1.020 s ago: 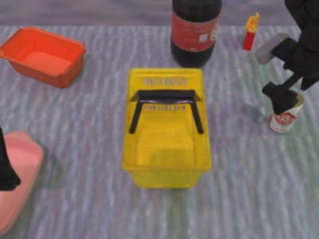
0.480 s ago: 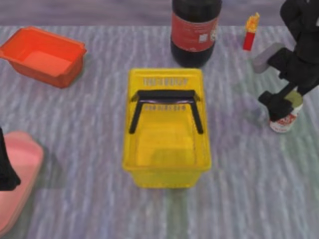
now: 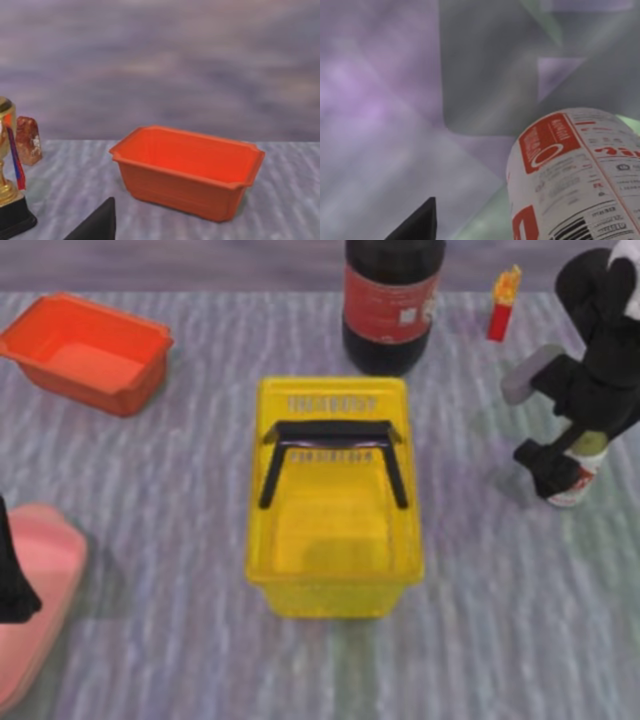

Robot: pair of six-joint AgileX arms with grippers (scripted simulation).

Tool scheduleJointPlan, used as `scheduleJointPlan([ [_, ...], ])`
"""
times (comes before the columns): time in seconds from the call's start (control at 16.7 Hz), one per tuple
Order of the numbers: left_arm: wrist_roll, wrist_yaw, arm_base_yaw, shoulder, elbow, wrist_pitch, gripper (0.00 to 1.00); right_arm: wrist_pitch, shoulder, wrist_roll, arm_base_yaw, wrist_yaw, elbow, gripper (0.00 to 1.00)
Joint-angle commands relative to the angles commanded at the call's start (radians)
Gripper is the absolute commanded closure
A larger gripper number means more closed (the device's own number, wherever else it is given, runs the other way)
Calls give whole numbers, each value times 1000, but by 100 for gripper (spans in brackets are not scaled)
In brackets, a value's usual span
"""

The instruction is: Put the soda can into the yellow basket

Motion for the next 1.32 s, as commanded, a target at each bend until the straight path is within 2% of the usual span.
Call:
scheduleJointPlan([
  [0.72, 0, 0, 0, 0, 0, 0, 0, 0, 0, 0, 0, 0, 0, 98],
  [1.32, 0, 0, 0, 0, 0, 0, 0, 0, -2, 1, -3, 0, 0, 100],
])
